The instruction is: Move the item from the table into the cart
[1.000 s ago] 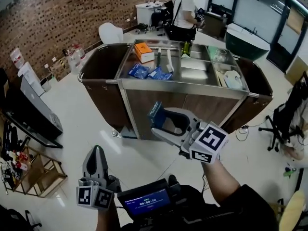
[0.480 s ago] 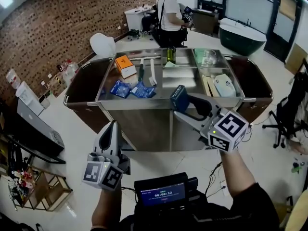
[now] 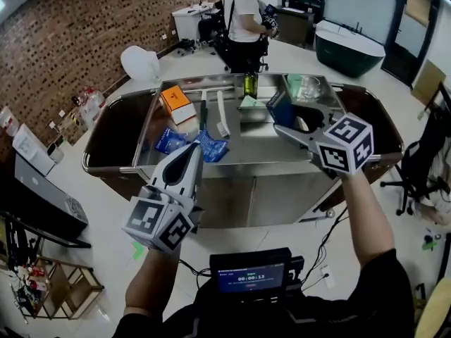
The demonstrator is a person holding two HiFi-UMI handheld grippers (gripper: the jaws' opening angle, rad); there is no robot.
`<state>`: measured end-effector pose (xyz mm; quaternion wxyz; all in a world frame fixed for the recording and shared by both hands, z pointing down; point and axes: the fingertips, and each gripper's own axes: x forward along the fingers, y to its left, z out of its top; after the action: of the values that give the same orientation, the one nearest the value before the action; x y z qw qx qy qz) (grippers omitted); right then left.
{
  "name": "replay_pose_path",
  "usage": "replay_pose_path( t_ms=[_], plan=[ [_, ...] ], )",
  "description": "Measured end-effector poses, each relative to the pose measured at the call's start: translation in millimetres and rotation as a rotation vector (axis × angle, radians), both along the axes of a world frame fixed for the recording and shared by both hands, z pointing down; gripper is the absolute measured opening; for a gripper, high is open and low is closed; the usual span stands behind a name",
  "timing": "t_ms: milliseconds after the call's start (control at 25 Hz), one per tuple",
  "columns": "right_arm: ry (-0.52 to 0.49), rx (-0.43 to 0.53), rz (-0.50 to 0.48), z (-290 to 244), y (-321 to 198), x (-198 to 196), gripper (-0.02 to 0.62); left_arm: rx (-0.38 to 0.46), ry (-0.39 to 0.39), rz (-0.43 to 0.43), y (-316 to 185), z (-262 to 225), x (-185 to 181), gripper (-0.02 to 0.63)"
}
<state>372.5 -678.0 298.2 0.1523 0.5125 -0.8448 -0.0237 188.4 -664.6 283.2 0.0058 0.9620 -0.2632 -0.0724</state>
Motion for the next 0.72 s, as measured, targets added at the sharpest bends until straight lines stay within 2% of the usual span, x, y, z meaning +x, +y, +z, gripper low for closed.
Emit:
replay_pose_path(
  t_ms=[120,320,560,720],
  plan=[
    [0.062,-0.083,0.001,5,-43,0,0.245,0.023,-0.037,0.028,-44,-4,8,-0.006],
    [0.111,-0.169,0.032,8,-105,16,0.245,0.034,-0.033,0.073,-99,-6,24,-0.006],
    [0.164,-0.301,0.108,13,-178,72,0.245,0.002,-0.053,0.066,-143,-3,55,-0.006],
    [0.181,-0.446,0.156,41,-226,108,0.245,0.013,-0.075,0.066,-160,-6,82,-0.006]
  ],
)
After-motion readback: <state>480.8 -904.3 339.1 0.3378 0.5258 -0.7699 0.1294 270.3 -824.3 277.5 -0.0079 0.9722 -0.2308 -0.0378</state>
